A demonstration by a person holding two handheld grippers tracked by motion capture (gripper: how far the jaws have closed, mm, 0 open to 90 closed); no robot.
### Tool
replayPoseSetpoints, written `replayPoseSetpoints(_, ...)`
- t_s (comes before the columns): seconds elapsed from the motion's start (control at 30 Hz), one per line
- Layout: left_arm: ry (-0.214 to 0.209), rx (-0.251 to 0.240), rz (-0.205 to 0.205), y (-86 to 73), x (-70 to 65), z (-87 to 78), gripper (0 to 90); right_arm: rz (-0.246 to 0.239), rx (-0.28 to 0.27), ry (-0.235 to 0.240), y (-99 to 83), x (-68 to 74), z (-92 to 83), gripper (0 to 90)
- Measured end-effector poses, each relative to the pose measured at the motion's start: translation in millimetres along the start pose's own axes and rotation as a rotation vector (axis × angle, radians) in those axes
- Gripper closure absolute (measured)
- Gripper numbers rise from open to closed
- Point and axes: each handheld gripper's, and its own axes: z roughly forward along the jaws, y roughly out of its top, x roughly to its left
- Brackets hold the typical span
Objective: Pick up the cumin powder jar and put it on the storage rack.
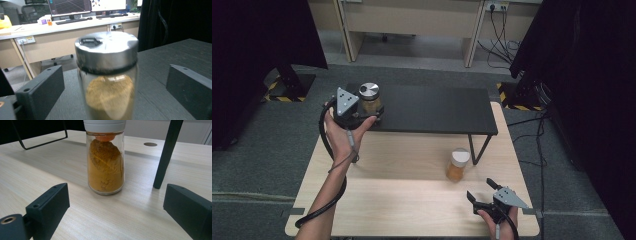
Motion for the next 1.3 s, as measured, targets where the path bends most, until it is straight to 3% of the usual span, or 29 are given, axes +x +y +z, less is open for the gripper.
replayPoseSetpoints(0.3,0.009,-0.053,0.035,-15.5,-11.1,-24.1,0.6,-0.003,0.003,0.001,0.6,0.0,0.4,6.8)
replayPoseSetpoints(0.6,0.048,-0.099,0.066,-23.9,-26.2,-40.3,1.6,-0.007,0.002,0.0,0.5,0.7,0.4,6.8)
replayPoseSetpoints(0.77,0.062,-0.102,0.068,-34.5,-31.0,-51.5,1.6,-0.008,0.004,0.001,0.8,0.7,0.5,6.8)
replayPoseSetpoints(1.3,0.049,-0.073,0.068,-63.6,-35.1,-72.8,1.7,-0.015,0.007,-0.002,1.3,2.1,0.9,6.8)
